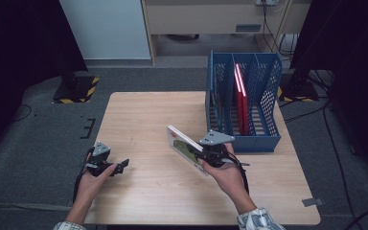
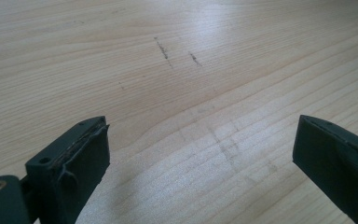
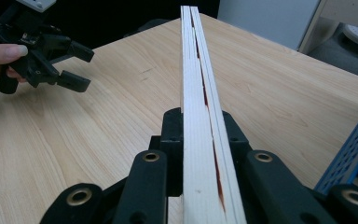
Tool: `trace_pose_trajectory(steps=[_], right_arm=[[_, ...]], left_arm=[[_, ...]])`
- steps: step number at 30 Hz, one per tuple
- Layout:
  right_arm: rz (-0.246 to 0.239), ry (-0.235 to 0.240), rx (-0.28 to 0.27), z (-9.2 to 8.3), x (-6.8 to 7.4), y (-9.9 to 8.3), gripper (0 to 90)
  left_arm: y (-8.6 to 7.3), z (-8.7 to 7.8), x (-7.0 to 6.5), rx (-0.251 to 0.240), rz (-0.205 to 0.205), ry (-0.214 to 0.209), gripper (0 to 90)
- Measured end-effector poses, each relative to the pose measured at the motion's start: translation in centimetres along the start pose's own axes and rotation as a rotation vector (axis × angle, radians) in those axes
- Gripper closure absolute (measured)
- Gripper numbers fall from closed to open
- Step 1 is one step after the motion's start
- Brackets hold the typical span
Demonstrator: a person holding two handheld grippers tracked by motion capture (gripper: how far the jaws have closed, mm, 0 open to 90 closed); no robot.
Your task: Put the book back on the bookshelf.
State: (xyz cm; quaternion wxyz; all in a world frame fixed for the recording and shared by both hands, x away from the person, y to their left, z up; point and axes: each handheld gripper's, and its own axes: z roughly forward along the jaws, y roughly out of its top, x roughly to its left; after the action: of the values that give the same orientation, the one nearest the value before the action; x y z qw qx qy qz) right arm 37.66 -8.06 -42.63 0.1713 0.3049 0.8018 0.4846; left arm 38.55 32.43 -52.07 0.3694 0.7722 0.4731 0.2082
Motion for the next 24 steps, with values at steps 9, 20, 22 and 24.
trace_pose_trajectory(steps=[9,20,22,24], right_arm=[[0.011,-0.008,-0.014,-1.5,-0.2,-0.5,76.6],[0.034,-0.022,-0.03,-4.1,-0.4,-1.8,76.6],[0.037,-0.027,-0.027,-4.6,-0.5,-2.1,76.6],[0.041,-0.035,-0.026,-5.0,-0.6,-2.5,76.6]], left_arm=[[-0.1,0.2,-0.2,0.013,0.011,0.005,3.2],[-0.1,0.3,-0.2,0.022,0.01,0.014,3.2],[-0.1,0.3,-0.3,0.022,0.01,0.013,3.2],[-0.1,0.3,-0.3,0.027,0.013,0.014,3.2]])
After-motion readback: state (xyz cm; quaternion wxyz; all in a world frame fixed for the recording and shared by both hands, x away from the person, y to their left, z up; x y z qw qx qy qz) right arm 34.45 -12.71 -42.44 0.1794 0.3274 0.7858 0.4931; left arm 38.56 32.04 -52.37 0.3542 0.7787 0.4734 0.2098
